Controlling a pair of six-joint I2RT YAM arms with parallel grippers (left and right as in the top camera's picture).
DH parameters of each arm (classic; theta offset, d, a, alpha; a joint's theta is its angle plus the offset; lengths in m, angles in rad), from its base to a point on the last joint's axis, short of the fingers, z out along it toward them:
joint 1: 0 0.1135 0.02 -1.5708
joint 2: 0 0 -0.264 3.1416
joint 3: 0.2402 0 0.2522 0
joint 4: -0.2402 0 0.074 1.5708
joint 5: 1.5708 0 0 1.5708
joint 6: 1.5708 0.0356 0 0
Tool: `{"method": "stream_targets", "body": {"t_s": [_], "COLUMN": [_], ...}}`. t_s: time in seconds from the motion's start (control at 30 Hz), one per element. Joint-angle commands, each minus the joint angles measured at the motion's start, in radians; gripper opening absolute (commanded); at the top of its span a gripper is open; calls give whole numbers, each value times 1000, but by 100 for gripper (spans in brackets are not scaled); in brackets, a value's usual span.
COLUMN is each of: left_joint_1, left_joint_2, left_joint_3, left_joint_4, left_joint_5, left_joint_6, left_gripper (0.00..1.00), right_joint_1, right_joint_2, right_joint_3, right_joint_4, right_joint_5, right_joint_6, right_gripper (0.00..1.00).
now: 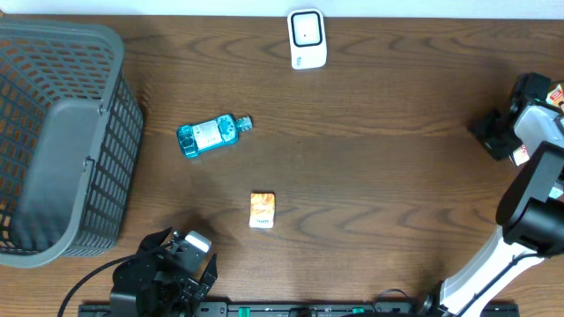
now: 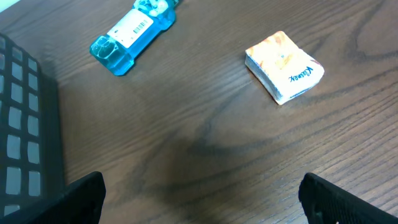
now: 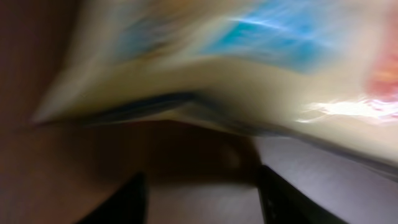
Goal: Scan the item barcode
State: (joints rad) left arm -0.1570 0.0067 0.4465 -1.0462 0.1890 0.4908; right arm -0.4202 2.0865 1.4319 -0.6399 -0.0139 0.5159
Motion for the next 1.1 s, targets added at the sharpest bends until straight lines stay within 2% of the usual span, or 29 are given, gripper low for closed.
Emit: {"method": "stream_targets", "body": {"t_s": [0.0, 0.07, 0.13, 0.27, 0.57, 0.73, 0.8, 0.93, 1.0, 1.07], "left_joint_1": [4, 4, 4, 4, 4, 4, 4, 4, 4, 4], "left_joint_2": [0, 0, 0, 0, 0, 0, 0, 0, 0, 0], "left_joint_3": [-3, -3, -3, -3, -3, -3, -3, -3, -3, -3], "left_joint_4": [-11, -11, -11, -11, -11, -11, -11, -11, -11, -11], "left_joint_5": [-13, -13, -13, -13, -13, -14, -13, -14, -13, -13], "left_joint_6": [10, 10, 10, 10, 10, 10, 10, 10, 10, 10], "left_gripper": [99, 99, 99, 99, 99, 99, 99, 99, 99, 99], "right_joint_1": [36, 66, 107, 203, 495, 639, 734, 834, 880, 930], "right_joint_2": [-69, -78, -78, -78, -78, -78, -78, -76, -76, -76], "right_joint_3": [15, 15, 15, 12, 12, 12, 12, 11, 11, 11], "right_joint_4": [-19, -60, -135, -275, -488, -456, -398, -315, -281, -245], "right_joint_5": [-594, -747, -830, -827, -826, -825, -739, -562, -531, -529], "right_joint_6": [-167, -226, -256, -301, -536, -664, -778, -805, -806, -833], "right_gripper": [73, 84, 89, 84, 80, 79, 75, 72, 72, 68]}}
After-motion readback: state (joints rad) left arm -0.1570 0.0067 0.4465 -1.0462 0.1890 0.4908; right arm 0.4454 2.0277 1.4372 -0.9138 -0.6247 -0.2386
